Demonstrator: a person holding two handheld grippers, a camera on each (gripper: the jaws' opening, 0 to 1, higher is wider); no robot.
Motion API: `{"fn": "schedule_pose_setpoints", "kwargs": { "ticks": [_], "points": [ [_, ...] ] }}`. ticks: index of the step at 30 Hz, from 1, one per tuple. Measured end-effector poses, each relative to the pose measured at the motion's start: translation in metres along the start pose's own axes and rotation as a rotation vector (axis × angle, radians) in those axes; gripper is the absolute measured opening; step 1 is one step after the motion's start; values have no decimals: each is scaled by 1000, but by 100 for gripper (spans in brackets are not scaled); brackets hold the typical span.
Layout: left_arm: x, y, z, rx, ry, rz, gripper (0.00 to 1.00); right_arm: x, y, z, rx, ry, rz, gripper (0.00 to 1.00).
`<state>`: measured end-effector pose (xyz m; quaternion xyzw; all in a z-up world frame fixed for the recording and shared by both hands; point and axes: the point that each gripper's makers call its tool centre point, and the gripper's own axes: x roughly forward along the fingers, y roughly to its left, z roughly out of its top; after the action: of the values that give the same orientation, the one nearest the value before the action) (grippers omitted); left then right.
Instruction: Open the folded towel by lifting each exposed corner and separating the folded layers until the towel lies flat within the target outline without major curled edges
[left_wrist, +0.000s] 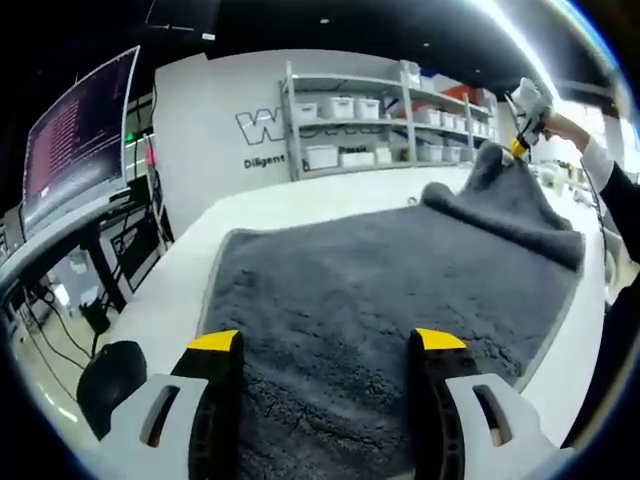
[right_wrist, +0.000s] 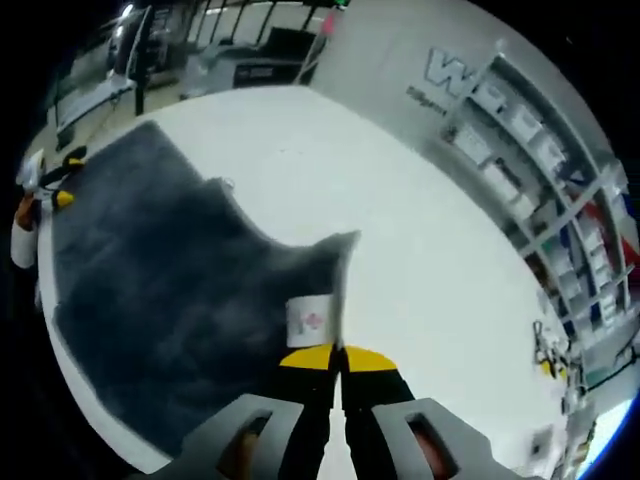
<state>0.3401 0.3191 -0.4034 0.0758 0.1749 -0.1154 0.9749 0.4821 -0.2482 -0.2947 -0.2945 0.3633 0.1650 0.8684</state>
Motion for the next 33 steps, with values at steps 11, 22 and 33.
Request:
{"fn": "schedule_pose_setpoints", "kwargs": {
  "ticks": [11, 22, 33],
  "points": [
    [2, 1, 1, 13, 5, 0, 63, 5, -19, -9, 11, -14, -39, 0],
    [2, -1, 2, 19, 3, 4, 62, 14, -33, -47, 68, 18, -40, 0],
    [2, -4, 1, 29, 7, 3, 61, 40, -31, -80, 130, 41, -16, 0]
  ]
}}
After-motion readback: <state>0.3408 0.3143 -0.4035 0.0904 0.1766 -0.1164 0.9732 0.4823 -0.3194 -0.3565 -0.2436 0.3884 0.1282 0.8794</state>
